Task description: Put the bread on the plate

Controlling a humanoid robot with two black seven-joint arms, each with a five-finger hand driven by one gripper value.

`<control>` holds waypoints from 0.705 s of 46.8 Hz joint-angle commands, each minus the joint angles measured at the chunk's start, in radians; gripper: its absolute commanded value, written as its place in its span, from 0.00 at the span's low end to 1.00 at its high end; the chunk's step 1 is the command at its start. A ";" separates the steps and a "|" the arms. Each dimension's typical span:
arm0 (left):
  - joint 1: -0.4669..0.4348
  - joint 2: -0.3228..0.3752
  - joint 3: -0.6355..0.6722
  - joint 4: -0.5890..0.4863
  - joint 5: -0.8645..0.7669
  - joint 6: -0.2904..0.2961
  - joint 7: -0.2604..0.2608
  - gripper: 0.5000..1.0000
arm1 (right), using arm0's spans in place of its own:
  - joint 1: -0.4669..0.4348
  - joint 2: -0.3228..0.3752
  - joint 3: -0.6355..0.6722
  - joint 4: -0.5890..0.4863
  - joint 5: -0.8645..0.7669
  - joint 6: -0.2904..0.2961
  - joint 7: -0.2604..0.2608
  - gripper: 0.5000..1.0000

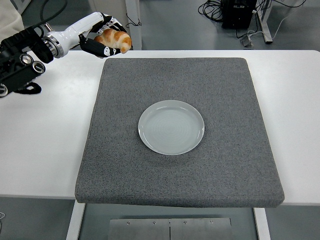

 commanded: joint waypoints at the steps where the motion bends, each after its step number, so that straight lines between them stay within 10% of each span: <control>1: -0.034 0.021 -0.002 -0.017 -0.001 -0.023 -0.002 0.00 | 0.000 0.000 0.000 0.000 0.000 -0.001 0.000 1.00; 33: -0.125 0.055 0.000 -0.255 0.015 -0.083 -0.004 0.00 | 0.000 0.000 0.000 0.000 0.000 0.000 0.000 1.00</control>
